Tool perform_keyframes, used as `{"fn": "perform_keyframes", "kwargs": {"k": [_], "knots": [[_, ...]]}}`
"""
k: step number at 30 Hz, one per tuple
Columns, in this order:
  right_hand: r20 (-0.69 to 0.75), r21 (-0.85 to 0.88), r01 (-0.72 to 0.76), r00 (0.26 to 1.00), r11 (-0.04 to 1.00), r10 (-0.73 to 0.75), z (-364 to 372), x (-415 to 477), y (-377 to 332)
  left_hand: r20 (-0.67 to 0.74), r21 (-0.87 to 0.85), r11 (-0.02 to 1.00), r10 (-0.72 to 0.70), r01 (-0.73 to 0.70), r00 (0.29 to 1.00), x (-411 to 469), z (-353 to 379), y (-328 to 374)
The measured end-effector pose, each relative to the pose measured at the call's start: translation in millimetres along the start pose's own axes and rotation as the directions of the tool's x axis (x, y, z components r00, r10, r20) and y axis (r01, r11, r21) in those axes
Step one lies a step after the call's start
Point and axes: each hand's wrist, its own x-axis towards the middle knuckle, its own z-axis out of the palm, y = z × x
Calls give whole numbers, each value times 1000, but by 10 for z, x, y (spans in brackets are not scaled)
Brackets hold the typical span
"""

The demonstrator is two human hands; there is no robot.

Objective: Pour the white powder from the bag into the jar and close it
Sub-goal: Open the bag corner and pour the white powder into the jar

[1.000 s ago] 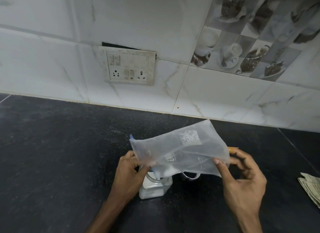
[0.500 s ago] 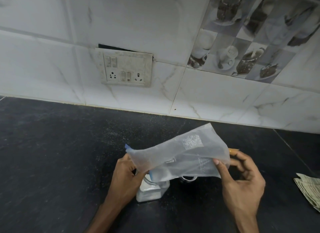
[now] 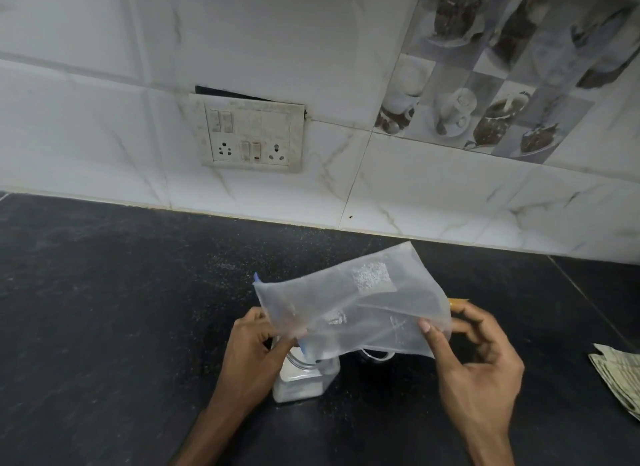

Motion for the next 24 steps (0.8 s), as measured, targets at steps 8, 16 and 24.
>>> {"fn": "perform_keyframes", "kwargs": {"k": [8, 16, 24], "knots": [[-9, 1, 8, 1000, 1000, -8, 34, -4, -10, 7, -25, 1000, -15, 15, 1000, 13, -20, 35], [-29, 5, 3, 1000, 1000, -3, 31, 7, -7, 17, -16, 1000, -8, 8, 1000, 14, -5, 1], [-1, -5, -3, 1000, 1000, 3, 25, 15, -1, 10, 21, 1000, -9, 8, 1000, -6, -14, 29]]}}
